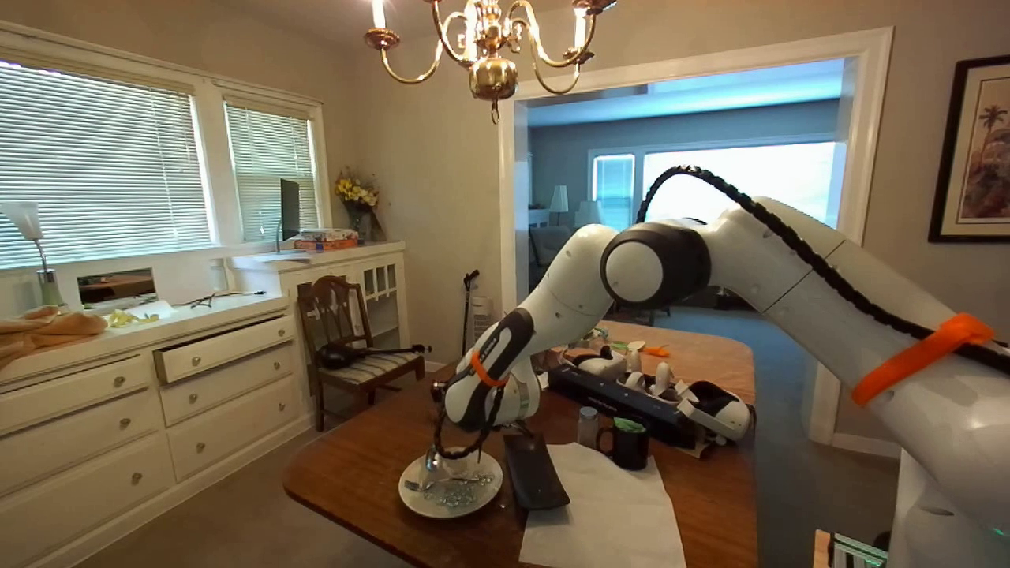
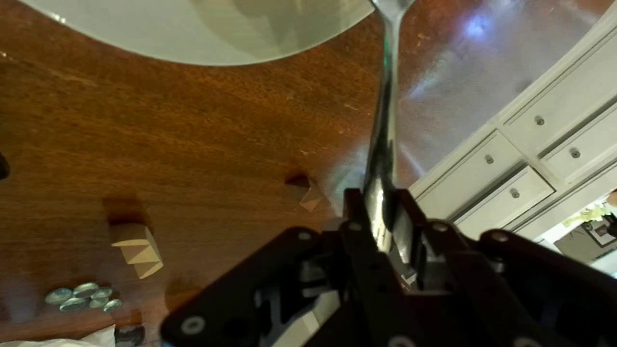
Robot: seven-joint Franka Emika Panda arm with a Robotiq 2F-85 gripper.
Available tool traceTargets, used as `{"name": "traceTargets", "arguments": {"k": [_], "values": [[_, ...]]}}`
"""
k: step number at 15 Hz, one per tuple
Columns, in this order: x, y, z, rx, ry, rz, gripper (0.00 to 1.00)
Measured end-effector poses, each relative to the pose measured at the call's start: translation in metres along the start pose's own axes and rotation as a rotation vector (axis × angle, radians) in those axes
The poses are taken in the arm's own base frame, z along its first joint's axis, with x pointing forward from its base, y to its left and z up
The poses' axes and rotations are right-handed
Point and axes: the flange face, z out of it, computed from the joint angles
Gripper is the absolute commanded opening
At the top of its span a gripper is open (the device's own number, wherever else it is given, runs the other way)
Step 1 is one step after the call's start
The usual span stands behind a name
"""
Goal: Use the spoon to remove the objects from the white plate
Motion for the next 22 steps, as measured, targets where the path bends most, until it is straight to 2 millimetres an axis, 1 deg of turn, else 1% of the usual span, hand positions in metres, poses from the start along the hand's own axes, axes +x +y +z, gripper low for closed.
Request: {"name": "traceTargets", "arguments": {"k": [3,5,9,12,16,20,22], "values": [[0.002,0.019,0.005,0.01,0.035,-0.039,0.05],[-0.005,0.026,0.009,0.026,0.051,-0.067,0.05],[-0.024,0.028,0.015,0.069,0.063,-0.117,0.05],[-0.027,0.027,0.016,0.087,0.062,-0.132,0.05],[-0.019,0.036,0.016,0.077,0.07,-0.124,0.05],[0.002,0.046,0.014,0.058,0.115,-0.113,0.05],[0.008,0.048,0.012,0.06,0.136,-0.125,0.05]]}}
